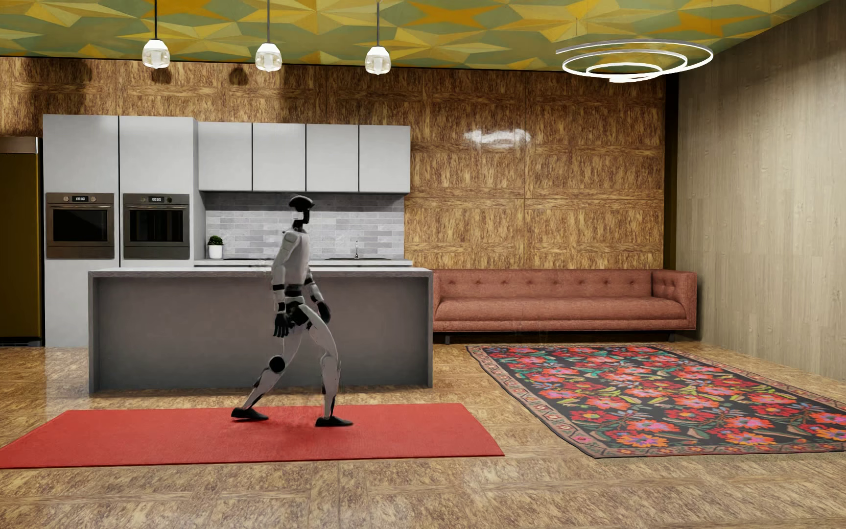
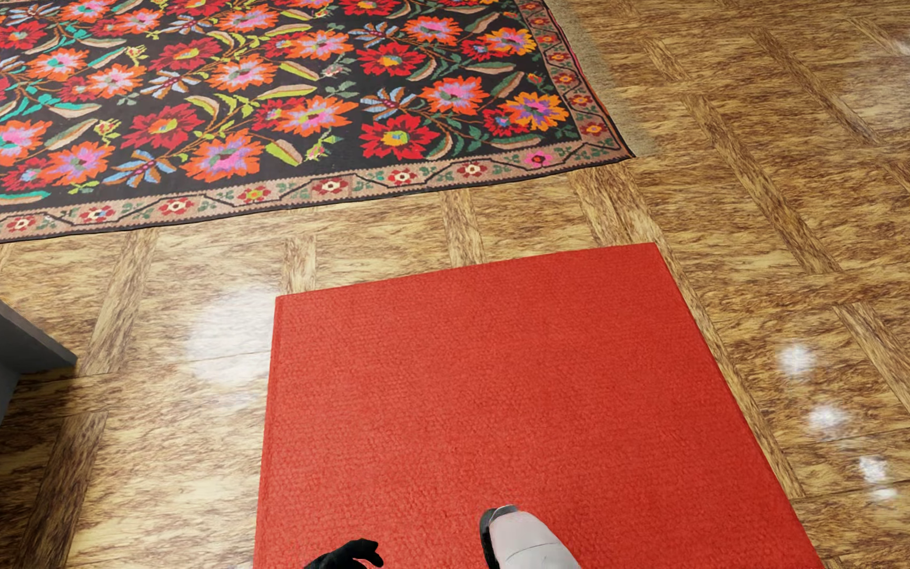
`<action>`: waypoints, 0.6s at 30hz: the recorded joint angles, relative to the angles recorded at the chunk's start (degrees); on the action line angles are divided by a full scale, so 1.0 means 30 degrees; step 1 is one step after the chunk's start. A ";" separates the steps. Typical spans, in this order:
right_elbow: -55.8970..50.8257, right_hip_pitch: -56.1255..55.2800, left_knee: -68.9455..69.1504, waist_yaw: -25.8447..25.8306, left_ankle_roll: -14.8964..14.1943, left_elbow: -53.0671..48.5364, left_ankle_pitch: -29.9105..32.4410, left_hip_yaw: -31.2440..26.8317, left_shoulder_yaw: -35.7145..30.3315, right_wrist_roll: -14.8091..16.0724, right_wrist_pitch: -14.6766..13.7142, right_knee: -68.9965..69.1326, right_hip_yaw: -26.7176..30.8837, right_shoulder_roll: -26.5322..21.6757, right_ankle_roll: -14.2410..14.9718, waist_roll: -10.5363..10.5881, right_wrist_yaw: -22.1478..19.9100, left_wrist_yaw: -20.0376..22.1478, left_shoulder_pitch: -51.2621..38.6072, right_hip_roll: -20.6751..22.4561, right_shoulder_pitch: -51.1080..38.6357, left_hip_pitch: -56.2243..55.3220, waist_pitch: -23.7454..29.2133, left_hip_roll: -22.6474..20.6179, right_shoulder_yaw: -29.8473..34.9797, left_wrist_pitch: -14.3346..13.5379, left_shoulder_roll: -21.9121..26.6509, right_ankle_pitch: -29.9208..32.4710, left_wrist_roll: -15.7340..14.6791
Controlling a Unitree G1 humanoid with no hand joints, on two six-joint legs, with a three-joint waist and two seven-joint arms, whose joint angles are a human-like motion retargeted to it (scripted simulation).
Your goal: Go to the sofa
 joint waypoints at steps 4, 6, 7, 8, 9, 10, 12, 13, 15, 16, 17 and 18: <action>0.0481 -0.1096 0.1339 -0.1406 0.0000 0.1331 0.3001 0.0000 -0.0827 0.0000 0.0000 0.3869 0.0000 -0.0250 0.0000 0.0772 0.0000 0.0000 0.0504 0.0353 -0.0061 0.1333 -0.0051 0.1373 0.0783 0.0000 -0.0279 -0.0684 0.0000; 0.0455 0.0363 0.5721 -0.1004 0.0000 0.1451 0.8698 0.0000 -0.0711 0.0000 0.0000 0.5117 0.0000 -0.0151 0.0000 0.0734 0.0000 0.0000 0.2084 0.0873 -0.0181 0.0196 -0.0332 0.1856 0.0103 0.0000 -0.0468 -0.2327 0.0000; 0.0366 0.1417 0.9176 0.0065 0.0000 0.1618 1.1102 0.0000 -0.1528 0.0000 0.0000 0.4979 0.0000 -0.0043 0.0000 0.0734 0.0000 0.0000 0.2324 0.1446 -0.0417 -0.1307 -0.0122 0.1935 -0.0324 0.0000 -0.0315 -0.3001 0.0000; -0.0203 0.2144 1.3615 0.0673 0.0000 0.1306 1.1349 0.0000 -0.1339 0.0000 0.0000 0.4868 0.0000 0.0148 0.0000 0.0614 0.0000 0.0000 0.2828 0.1725 -0.0753 -0.3902 -0.0187 0.1996 -0.0476 0.0000 -0.0145 -0.3793 0.0000; -0.0762 0.3939 1.6666 0.1365 0.0000 0.1943 1.1026 0.0000 -0.2157 0.0000 0.0000 0.4113 0.0000 0.0078 0.0000 0.0393 0.0000 0.0000 0.2991 0.1827 -0.0955 -0.5753 0.0016 0.1859 -0.0425 0.0000 -0.0105 -0.4193 0.0000; -0.1581 0.5492 1.7993 0.2916 0.0000 0.2123 1.0969 0.0000 -0.1190 0.0000 0.0000 0.3099 0.0000 0.0158 0.0000 -0.0016 0.0000 0.0000 0.3463 0.1821 -0.1262 -0.7711 0.0244 0.1322 -0.0788 0.0000 -0.0263 -0.4243 0.0000; -0.2990 0.9073 1.5002 0.5320 0.0000 0.2039 1.2238 0.0000 -0.0620 0.0000 0.0000 0.0580 0.0000 0.0024 0.0000 -0.0681 0.0000 0.0000 0.4464 0.1570 -0.1696 -1.0909 0.0311 0.0681 -0.1141 0.0000 -0.0023 -0.4494 0.0000; -0.4015 1.1045 1.1395 0.6209 0.0000 0.2286 1.4177 0.0000 -0.1709 0.0000 0.0000 -0.0692 0.0000 -0.0235 0.0000 -0.0912 0.0000 0.0000 0.4638 0.1370 -0.1839 -1.1663 0.0512 0.0409 -0.1309 0.0000 0.0246 -0.4610 0.0000; -0.5085 1.3487 0.4438 0.7751 0.0000 0.2083 1.3959 0.0000 -0.1602 0.0000 0.0000 -0.1901 0.0000 -0.0578 0.0000 -0.1097 0.0000 0.0000 0.5320 0.1093 -0.2526 -1.3315 0.0261 0.0536 -0.1662 0.0000 0.0465 -0.5814 0.0000; -0.5219 1.4570 0.1818 0.7950 0.0000 0.2318 0.9665 0.0000 -0.1322 0.0000 0.0000 -0.2253 0.0000 -0.0743 0.0000 -0.1102 0.0000 0.0000 0.5590 0.1167 -0.3069 -1.3751 0.0067 0.0533 -0.1734 0.0000 0.0457 -0.6675 0.0000; -0.5387 1.5623 0.0829 0.8148 0.0000 0.2676 0.5276 0.0000 -0.1729 0.0000 0.0000 -0.2368 0.0000 -0.0885 0.0000 -0.1172 0.0000 0.0000 0.5717 0.1139 -0.3397 -1.4021 -0.0145 0.0499 -0.1809 0.0000 0.0377 -0.7343 0.0000; -0.5185 1.6117 0.1068 0.8740 0.0000 0.2811 0.4305 0.0000 -0.2117 0.0000 0.0000 -0.2073 0.0000 -0.0764 0.0000 -0.1208 0.0000 0.0000 0.5797 0.1083 -0.3550 -1.4465 -0.0208 0.0714 -0.2300 0.0000 0.0383 -0.7643 0.0000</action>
